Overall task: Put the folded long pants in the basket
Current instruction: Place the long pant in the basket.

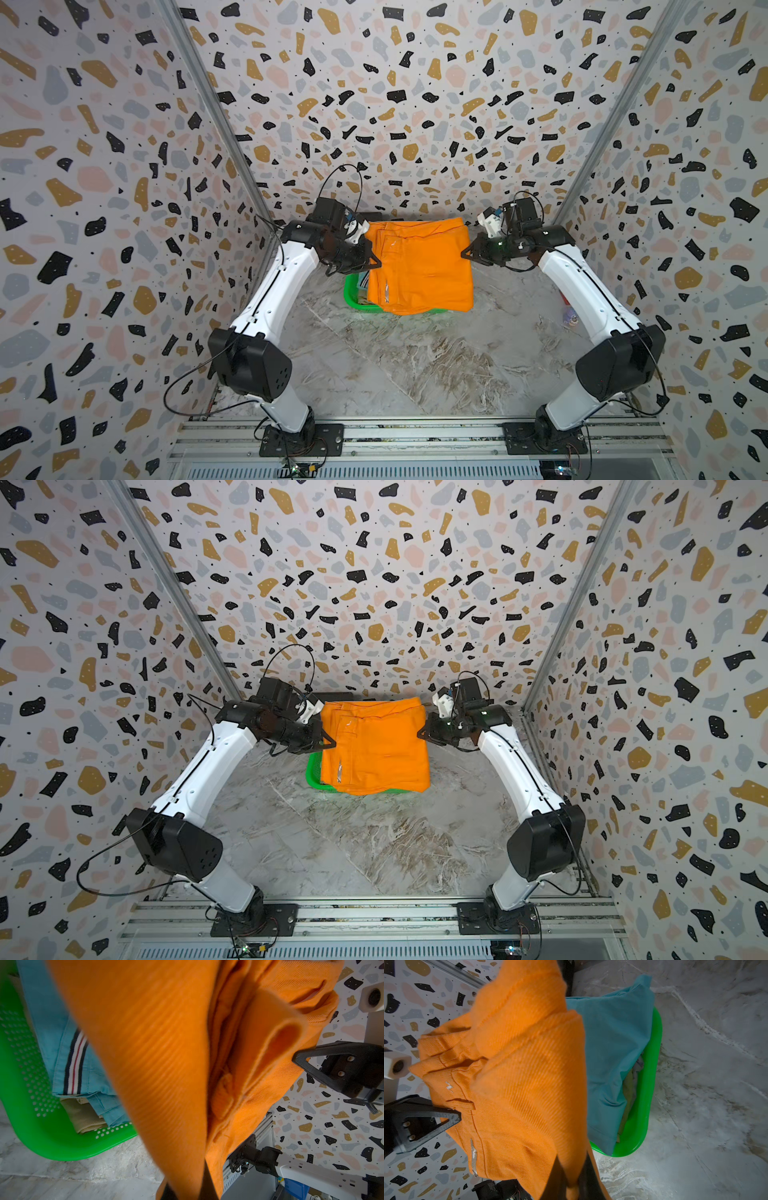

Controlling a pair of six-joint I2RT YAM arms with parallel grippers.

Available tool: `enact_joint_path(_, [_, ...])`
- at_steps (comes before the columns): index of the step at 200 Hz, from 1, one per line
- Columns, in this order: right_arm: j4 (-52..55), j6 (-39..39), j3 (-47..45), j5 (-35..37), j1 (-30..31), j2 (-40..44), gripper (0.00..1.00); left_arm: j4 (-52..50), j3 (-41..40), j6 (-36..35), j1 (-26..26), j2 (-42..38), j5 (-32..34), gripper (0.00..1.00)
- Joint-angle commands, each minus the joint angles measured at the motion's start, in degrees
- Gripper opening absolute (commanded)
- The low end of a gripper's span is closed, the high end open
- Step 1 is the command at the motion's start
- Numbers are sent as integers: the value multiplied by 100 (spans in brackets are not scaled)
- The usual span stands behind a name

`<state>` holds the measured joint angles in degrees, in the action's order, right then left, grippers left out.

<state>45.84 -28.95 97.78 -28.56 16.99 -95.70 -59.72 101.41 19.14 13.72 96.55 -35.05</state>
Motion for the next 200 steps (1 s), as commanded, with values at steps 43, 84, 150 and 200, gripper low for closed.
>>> enact_joint_path(43, [-29,-86,969,131,-29,-992,0,-64,663,27,-281,785,-157,0])
enact_joint_path(84, [-206,-96,821,138,-29,-1524,0,-68,808,-114,-334,1333,-92,0])
enact_joint_path(150, [-329,-207,938,79,-21,-1651,0,-71,1300,-302,-492,1856,36,0])
enact_joint_path(200, [532,-494,2137,-192,57,-1753,0,-259,1910,128,-879,1959,-599,0])
